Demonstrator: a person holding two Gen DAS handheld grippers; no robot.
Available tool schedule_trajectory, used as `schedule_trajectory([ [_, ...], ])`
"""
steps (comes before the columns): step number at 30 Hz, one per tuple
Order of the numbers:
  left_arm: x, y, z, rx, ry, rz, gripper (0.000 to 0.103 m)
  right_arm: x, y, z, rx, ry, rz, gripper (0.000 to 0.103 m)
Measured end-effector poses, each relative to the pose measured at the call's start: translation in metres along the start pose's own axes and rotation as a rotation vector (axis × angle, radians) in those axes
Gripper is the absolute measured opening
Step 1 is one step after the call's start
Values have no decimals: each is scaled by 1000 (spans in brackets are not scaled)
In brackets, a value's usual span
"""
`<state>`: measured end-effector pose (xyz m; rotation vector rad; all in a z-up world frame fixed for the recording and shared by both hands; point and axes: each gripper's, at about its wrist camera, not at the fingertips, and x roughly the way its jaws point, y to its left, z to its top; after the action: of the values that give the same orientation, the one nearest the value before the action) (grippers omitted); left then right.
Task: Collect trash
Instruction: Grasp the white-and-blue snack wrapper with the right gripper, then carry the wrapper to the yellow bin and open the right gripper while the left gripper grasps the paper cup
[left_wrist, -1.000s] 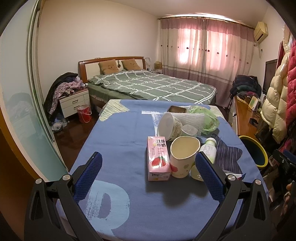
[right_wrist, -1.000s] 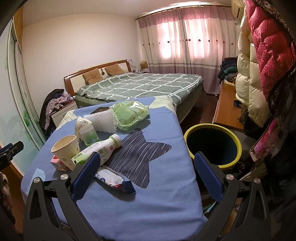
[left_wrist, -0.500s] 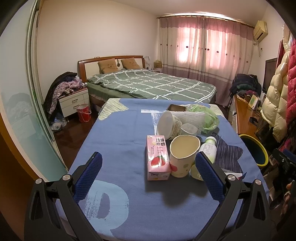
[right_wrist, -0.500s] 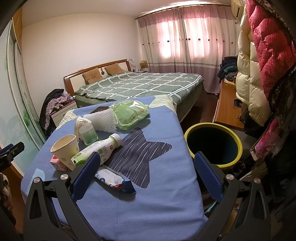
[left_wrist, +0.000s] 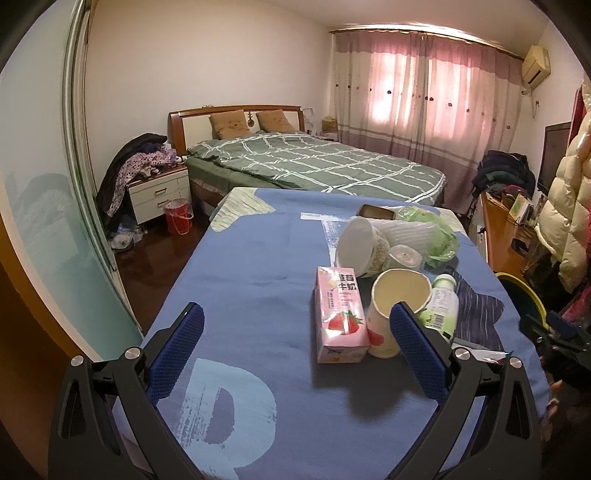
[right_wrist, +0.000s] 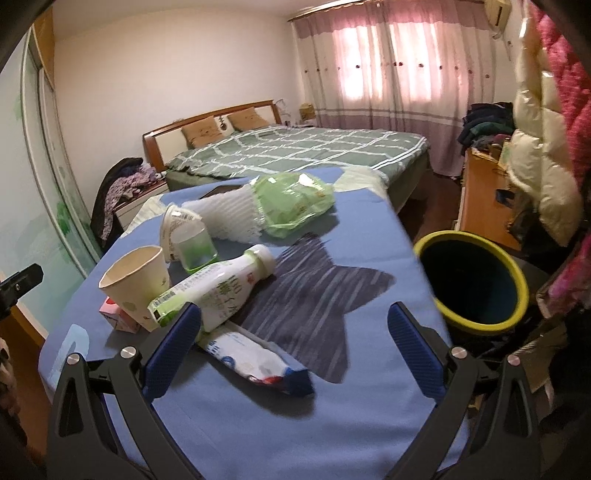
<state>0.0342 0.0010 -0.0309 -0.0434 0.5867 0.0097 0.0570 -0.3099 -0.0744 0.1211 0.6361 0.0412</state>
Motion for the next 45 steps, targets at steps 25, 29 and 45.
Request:
schedule_trajectory([
  [25, 46, -10, -10, 11, 58, -34, 99, 63, 21, -29, -94, 230, 84, 86],
  [29, 48, -11, -9, 10, 64, -42, 99, 63, 31, -35, -163, 241, 72, 73],
  [45, 41, -14, -11, 31, 69, -63, 99, 23, 5, -33, -161, 210, 65, 34],
])
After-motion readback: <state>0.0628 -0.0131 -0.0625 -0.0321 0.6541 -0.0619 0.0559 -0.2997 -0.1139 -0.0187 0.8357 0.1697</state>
